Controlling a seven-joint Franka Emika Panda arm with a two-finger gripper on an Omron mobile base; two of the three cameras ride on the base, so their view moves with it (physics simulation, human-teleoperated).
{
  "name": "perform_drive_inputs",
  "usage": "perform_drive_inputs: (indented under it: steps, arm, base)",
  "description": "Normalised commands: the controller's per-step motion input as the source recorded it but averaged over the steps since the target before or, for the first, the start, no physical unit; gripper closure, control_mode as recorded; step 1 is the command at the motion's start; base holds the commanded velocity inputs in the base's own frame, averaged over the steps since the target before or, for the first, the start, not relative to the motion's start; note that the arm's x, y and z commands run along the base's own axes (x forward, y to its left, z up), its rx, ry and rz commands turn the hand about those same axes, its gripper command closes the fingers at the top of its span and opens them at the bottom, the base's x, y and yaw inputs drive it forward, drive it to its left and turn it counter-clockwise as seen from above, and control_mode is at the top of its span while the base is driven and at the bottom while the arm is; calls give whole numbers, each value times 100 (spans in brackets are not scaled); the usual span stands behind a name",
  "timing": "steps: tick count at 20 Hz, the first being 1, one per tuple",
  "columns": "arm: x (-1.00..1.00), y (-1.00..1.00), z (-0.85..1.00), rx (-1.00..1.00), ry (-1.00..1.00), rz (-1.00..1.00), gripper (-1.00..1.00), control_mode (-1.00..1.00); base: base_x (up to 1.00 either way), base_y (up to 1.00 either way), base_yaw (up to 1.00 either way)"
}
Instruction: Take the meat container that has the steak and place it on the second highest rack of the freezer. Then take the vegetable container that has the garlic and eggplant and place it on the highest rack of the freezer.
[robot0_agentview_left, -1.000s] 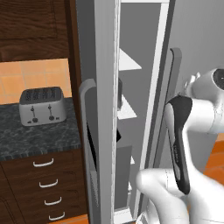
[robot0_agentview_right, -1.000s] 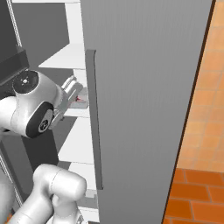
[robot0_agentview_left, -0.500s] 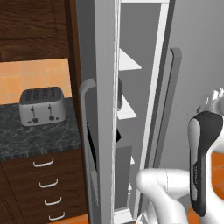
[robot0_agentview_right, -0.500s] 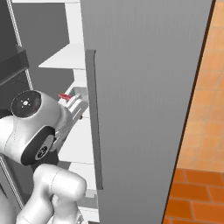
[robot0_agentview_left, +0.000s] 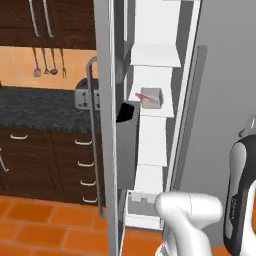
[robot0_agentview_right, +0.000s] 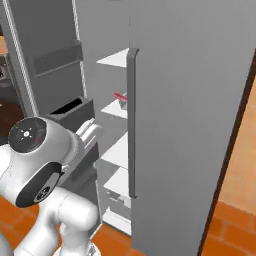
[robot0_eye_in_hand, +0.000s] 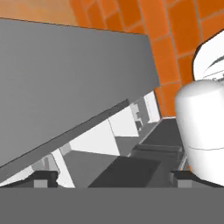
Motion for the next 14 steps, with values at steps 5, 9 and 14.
perform_drive_inputs:
  steps: [5, 9, 14]
  arm:
    - [0, 0, 0, 0, 0, 0, -100, 100]
    - [0, 0, 0, 0, 0, 0, -100, 100]
    - [0, 0, 0, 0, 0, 0, -100, 100]
  base:
    - [-3, 0, 100]
    - [-4, 0, 100]
    - [-11, 6, 99]
